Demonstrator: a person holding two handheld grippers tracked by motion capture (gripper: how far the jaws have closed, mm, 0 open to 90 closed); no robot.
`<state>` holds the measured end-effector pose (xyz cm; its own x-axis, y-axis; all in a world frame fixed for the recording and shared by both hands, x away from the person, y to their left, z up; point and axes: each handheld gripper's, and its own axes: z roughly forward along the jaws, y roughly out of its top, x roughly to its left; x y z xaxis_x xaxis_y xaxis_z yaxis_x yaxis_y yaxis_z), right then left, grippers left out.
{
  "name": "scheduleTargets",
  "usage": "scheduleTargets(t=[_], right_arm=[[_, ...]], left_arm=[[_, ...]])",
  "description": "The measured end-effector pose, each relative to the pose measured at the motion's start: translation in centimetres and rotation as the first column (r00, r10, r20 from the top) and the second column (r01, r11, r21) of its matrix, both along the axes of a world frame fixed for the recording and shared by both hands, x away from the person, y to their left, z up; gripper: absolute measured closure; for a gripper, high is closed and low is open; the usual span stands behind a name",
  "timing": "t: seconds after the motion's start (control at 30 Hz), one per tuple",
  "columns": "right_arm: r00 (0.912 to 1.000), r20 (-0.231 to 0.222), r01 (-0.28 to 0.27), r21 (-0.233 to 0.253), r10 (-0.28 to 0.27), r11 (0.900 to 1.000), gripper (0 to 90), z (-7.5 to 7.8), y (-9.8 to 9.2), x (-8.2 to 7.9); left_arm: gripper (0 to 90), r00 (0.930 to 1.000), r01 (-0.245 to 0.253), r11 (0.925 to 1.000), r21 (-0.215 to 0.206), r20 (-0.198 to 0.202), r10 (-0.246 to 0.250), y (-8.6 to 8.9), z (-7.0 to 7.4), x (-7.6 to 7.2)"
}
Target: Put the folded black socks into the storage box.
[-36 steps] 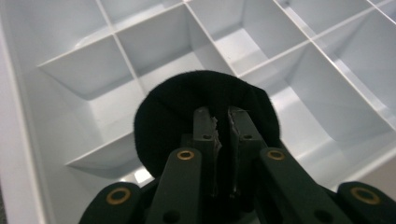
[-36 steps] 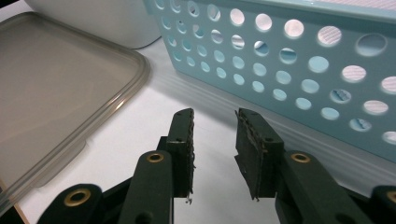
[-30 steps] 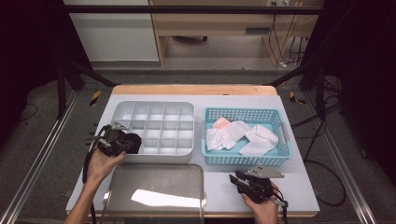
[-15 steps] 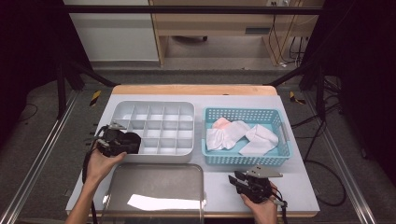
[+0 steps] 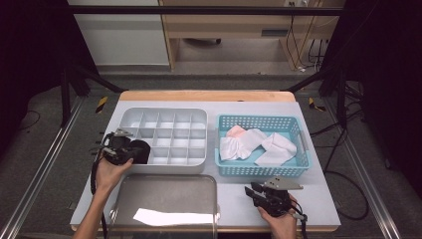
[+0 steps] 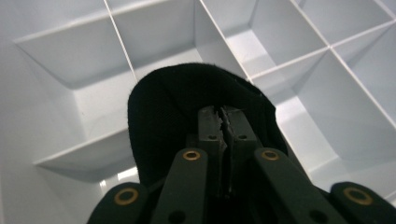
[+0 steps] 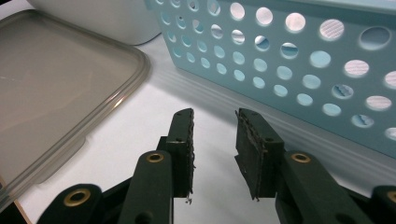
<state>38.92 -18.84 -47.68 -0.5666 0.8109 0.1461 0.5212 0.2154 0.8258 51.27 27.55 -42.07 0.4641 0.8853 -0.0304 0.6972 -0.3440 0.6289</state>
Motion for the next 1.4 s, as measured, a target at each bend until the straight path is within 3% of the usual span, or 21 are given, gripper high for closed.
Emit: scheduleTargets(t=[0.13, 0.2, 0.33, 0.43, 0.53, 0.67, 0.73, 0.77, 0.8, 0.97, 1.07, 1.17, 1.4], right_arm=[[1.0000, 0.001, -0.006, 0.000, 0.006, 1.000, 67.3, 0.1, 0.1, 0.0], [1.0000, 0.001, -0.006, 0.000, 0.006, 1.000, 67.3, 0.0, 0.2, 0.0], [0.9999, -0.009, -0.012, -0.001, 0.012, 1.000, 67.2, -0.1, 0.3, 0.0], [0.9999, -0.004, -0.016, -0.004, 0.016, 1.000, 67.1, 0.0, 0.4, 0.0], [0.9999, 0.000, -0.016, 0.002, 0.016, 1.000, 66.6, 0.2, 0.4, 0.0], [1.0000, 0.004, -0.007, 0.008, 0.007, 1.000, 65.7, 0.3, 0.1, -0.1], [0.9999, 0.011, -0.001, 0.014, 0.001, 1.000, 65.5, 0.3, -0.1, 0.0], [0.9999, 0.012, -0.002, 0.019, 0.002, 1.000, 65.4, 0.4, -0.1, 0.0], [0.9999, 0.015, -0.001, 0.022, 0.001, 1.000, 65.2, 0.4, -0.1, 0.0], [0.9994, 0.035, 0.004, 0.037, -0.005, 0.999, 64.7, 0.9, -0.2, -0.2], [0.9990, 0.044, 0.010, 0.046, -0.012, 0.999, 63.8, 1.1, -0.3, -0.2], [0.9983, 0.056, 0.015, 0.056, -0.018, 0.998, 63.6, 1.4, -0.5, -0.3], [0.9958, 0.085, 0.027, 0.079, -0.034, 0.997, 62.2, 2.4, -1.0, -0.6]], left_arm=[[87.5, 0.9995, 0.015, 0.9984, 0.054, -0.030, -0.013, -0.6, -0.1, 0.1], [87.6, 0.9986, 0.020, 0.9978, 0.063, -0.051, -0.017, -0.6, 0.0, 0.3], [87.5, 0.9985, 0.031, 0.9968, 0.073, -0.048, -0.028, -0.8, -0.1, 0.2], [87.0, 0.9986, 0.034, 0.9974, 0.063, -0.041, -0.032, -0.7, -0.1, 0.1], [82.9, 0.9992, 0.025, 0.9996, 0.009, -0.033, -0.025, -0.1, 0.1, 0.1], [56.7, 0.9987, 0.020, 0.9982, -0.057, 0.049, -0.017, 1.0, 1.1, -1.1], [51.9, 0.9928, -0.003, 0.9955, -0.094, 0.119, 0.014, 1.7, 2.0, -2.2], [50.8, 0.9908, -0.004, 0.9942, -0.107, 0.134, 0.019, 1.9, 2.2, -2.4], [50.5, 0.9860, -0.008, 0.9912, -0.132, 0.164, 0.030, 2.2, 2.6, -3.0], [48.7, 0.9609, 0.013, 0.9848, -0.173, 0.275, 0.036, 2.4, 3.3, -5.4], [48.8, 0.9498, 0.018, 0.9792, -0.202, 0.309, 0.047, 2.1, 3.1, -6.8], [49.2, 0.9441, 0.019, 0.9775, -0.210, 0.326, 0.051, 1.4, 2.5, -8.2], [49.3, 0.9424, 0.021, 0.9709, -0.238, 0.329, 0.060, -0.4, 0.8, -10.8]])
